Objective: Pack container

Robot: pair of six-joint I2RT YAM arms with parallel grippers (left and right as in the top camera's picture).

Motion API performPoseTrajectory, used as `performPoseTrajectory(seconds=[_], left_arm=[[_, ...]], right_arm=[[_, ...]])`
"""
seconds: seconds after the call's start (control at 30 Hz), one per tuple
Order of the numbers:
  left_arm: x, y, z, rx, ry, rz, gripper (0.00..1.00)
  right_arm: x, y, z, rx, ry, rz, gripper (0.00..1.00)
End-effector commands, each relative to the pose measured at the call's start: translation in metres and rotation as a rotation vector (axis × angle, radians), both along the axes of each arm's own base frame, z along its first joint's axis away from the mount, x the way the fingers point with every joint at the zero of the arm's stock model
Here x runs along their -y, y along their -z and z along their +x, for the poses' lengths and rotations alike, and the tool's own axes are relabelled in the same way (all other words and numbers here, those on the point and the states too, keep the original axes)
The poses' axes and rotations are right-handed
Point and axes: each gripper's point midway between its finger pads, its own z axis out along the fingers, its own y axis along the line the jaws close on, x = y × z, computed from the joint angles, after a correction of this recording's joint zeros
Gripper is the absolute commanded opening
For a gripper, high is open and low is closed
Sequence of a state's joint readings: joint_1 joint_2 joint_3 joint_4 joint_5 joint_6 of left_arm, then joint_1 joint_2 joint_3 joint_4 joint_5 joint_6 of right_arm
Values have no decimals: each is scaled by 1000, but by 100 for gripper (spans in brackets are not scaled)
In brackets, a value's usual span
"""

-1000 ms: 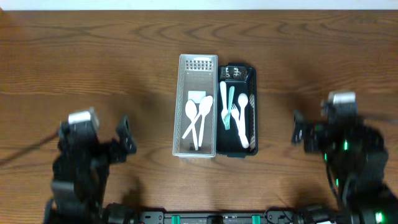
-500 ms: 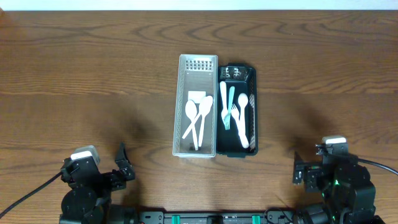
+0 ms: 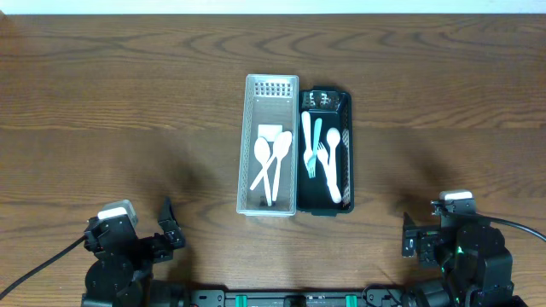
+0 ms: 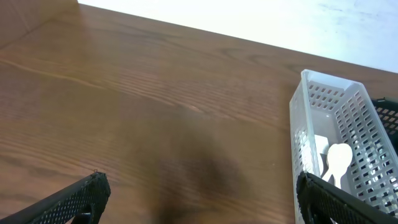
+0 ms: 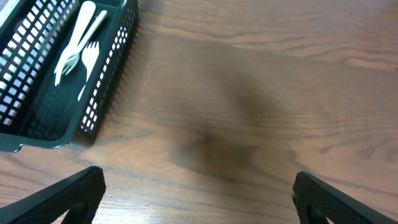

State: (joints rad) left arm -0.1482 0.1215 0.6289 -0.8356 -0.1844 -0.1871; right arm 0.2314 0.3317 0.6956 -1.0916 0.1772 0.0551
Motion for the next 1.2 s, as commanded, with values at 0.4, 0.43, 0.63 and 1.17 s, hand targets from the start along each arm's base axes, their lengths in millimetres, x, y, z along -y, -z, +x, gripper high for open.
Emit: performPoseTrajectory(seconds=[0.4, 0.43, 0.63, 1.17], left_arm=[[-1, -1, -1, 7, -10, -8, 98], [-1, -1, -1, 7, -10, -8, 98], [-1, -1, -1, 7, -11, -7, 98], [-1, -1, -1, 7, -10, -8, 98]], right_arm=[[-5, -28, -18, 210, -33, 91, 99], [-7, -32, -20, 243, -44, 108, 99], [-14, -43, 2, 397, -65, 143, 99], [-24, -18, 81, 793, -124, 28, 99]])
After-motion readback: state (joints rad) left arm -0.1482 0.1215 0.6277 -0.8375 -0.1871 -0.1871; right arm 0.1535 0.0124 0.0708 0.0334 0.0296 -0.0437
